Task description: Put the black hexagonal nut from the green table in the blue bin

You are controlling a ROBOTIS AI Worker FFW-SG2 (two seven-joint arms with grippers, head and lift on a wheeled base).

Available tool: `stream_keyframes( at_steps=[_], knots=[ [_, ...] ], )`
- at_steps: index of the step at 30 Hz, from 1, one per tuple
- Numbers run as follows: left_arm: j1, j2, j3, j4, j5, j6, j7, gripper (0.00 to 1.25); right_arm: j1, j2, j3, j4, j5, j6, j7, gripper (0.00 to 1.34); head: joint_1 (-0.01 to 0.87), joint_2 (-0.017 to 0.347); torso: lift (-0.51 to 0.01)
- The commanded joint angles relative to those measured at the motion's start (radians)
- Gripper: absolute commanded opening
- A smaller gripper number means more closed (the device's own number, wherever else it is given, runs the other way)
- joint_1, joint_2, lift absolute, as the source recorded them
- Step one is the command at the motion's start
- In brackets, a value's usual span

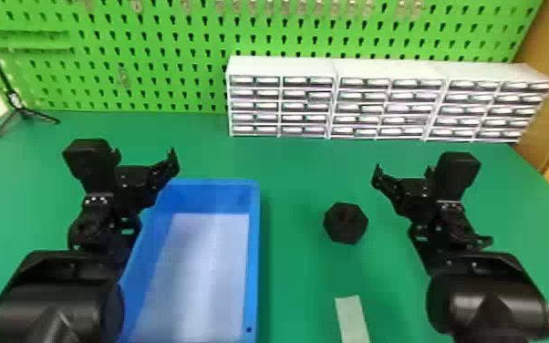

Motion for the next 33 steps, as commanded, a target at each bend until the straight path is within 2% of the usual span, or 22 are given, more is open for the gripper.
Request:
stream_keyframes(
  at_steps=[1, 8, 12, 19, 28, 33],
  knots=[
    [0.000, 0.000, 0.000, 0.000, 0.001, 0.000, 0.000, 1.09, 0.003, -0.002, -0.001, -0.003, -0.002, 0.001, 0.000, 1.22, 0.686, 0.028, -0.096],
    [0.000, 0.000, 0.000, 0.000, 0.001, 0.000, 0.000, 1.09, 0.004, -0.002, -0.001, -0.006, -0.003, 0.007, 0.000, 1.22, 0.686, 0.028, -0.096],
    [0.000, 0.000, 0.000, 0.000, 0.001, 0.000, 0.000, 1.09, 0.007, -0.007, 0.002, -0.035, -0.005, 0.057, 0.000, 1.22, 0.686, 0.028, -0.096],
    [0.000, 0.000, 0.000, 0.000, 0.001, 0.000, 0.000, 1.09, 0.021, -0.040, 0.029, -0.110, -0.045, 0.205, 0.002, 1.22, 0.686, 0.028, -0.096],
    [0.002, 0.000, -0.001, 0.000, -0.001, -0.002, 0.002, 1.09, 0.036, -0.051, 0.028, -0.257, -0.042, 0.486, 0.002, 1.26, 0.686, 0.028, -0.096],
    [0.000, 0.000, -0.003, 0.000, -0.001, -0.002, 0.003, 1.09, 0.033, -0.071, 0.042, -0.314, -0.051, 0.616, 0.003, 1.26, 0.686, 0.028, -0.096]
  ],
)
